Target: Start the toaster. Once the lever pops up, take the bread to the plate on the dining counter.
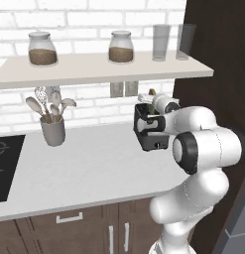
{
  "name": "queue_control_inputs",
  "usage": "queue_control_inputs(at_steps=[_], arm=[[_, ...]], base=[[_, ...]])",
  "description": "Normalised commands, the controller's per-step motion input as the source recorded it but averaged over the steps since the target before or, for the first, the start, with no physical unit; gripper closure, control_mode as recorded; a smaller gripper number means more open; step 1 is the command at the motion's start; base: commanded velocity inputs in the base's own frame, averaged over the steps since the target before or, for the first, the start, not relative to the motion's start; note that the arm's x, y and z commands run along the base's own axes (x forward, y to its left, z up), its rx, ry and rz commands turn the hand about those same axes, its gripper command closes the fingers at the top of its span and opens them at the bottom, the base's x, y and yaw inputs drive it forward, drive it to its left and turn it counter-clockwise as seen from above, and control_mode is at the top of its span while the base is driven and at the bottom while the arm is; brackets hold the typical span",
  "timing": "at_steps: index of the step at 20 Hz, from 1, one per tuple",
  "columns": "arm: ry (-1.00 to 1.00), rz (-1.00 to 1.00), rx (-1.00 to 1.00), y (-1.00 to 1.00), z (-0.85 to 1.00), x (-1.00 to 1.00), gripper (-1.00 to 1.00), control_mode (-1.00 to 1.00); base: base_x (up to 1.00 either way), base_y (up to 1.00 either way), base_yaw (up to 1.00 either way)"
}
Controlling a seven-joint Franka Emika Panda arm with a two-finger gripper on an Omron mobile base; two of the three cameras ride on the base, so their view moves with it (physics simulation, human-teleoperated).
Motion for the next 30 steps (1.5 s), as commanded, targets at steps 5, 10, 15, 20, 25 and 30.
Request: queue_control_inputs(at_steps=[5, 10, 15, 20, 25, 30], arm=[[0.00, -0.04, 0.01, 0.00, 0.53, -0.76, 1.00, -1.00], [0.07, -0.03, 0.01, 0.00, 0.65, -0.86, 1.00, -1.00], [0.23, -0.01, 0.04, 0.00, 0.58, -0.84, 1.00, -1.00], [0.23, 0.00, 0.02, 0.01, 0.51, -0.92, 1.00, -1.00], [0.22, 0.00, 0.01, 0.10, 0.42, -1.00, 1.00, -1.00], [0.20, 0.00, 0.00, 0.21, 0.11, -1.00, 1.00, -1.00]], base=[[0.00, 0.00, 0.00], [0.00, 0.00, 0.00], [0.00, 0.00, 0.00], [0.00, 0.00, 0.00], [0.00, 0.00, 0.00], [0.00, 0.00, 0.00]])
